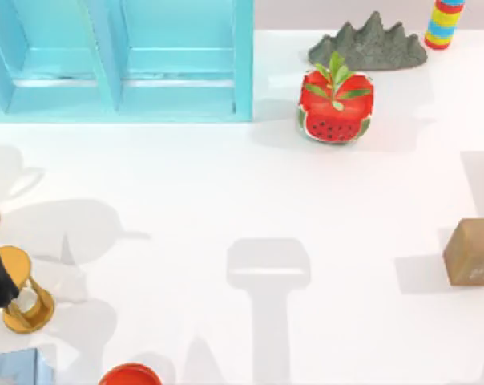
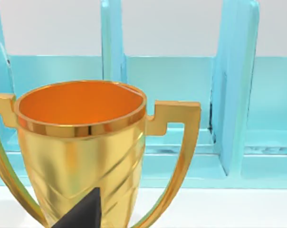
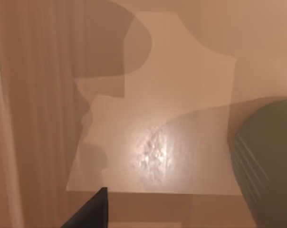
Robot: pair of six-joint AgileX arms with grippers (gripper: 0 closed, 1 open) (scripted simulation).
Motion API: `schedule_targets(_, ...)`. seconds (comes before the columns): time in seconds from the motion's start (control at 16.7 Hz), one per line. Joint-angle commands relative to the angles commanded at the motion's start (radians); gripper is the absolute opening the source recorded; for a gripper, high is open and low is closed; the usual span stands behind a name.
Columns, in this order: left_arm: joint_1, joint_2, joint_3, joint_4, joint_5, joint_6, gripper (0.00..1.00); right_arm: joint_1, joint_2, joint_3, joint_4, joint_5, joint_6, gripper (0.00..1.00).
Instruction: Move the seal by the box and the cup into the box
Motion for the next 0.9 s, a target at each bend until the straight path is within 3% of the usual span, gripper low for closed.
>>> schedule_targets(0.54, 0.000, 0.000, 0.000, 0.000, 0.000, 0.000, 1.00, -0.031, -0.018, 0.160, 0.003, -0.058, -0.028, 1.00)
schedule_targets(0.9, 0.000, 0.000, 0.000, 0.000, 0.000, 0.000, 1.00, -0.002, -0.054, 0.343, -0.194, -0.074, -0.019, 1.00)
